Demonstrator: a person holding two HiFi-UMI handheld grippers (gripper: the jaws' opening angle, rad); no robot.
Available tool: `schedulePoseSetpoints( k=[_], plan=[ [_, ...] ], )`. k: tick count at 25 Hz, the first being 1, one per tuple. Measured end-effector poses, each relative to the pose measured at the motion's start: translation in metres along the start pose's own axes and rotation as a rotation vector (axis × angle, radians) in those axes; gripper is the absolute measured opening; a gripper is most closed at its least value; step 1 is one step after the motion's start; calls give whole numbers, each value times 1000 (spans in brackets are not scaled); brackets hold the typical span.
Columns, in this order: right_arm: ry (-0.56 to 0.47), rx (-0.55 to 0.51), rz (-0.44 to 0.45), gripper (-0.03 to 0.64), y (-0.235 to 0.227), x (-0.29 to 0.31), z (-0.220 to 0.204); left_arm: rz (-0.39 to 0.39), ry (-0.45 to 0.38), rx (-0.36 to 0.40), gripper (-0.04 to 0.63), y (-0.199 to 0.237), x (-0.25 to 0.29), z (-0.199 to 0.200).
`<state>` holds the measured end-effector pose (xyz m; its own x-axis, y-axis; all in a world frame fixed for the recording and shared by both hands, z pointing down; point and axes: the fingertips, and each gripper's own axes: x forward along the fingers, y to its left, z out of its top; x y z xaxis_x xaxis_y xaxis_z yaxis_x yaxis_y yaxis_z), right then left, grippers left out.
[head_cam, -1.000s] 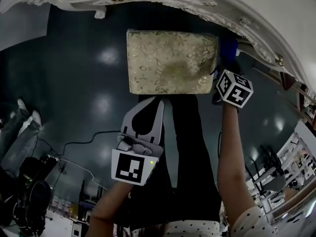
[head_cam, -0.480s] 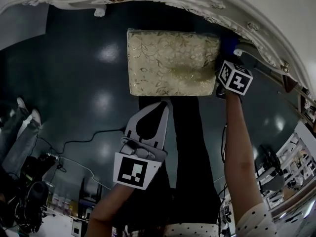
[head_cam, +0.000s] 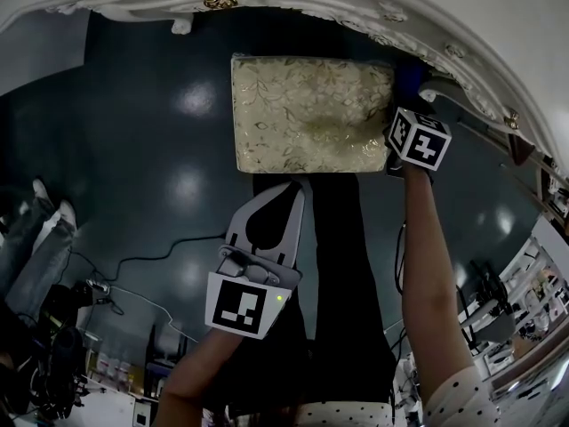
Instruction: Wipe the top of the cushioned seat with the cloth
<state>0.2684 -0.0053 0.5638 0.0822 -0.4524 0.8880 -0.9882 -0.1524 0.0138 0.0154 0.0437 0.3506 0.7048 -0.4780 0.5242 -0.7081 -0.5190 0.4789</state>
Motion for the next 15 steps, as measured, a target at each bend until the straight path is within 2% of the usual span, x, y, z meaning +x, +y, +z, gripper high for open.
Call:
schedulePoseSetpoints(
  k=[15],
  plan=[
    [-19,13,-30,89,19,-9,5,28,-35,-34,-3,14,-12,5]
  ],
)
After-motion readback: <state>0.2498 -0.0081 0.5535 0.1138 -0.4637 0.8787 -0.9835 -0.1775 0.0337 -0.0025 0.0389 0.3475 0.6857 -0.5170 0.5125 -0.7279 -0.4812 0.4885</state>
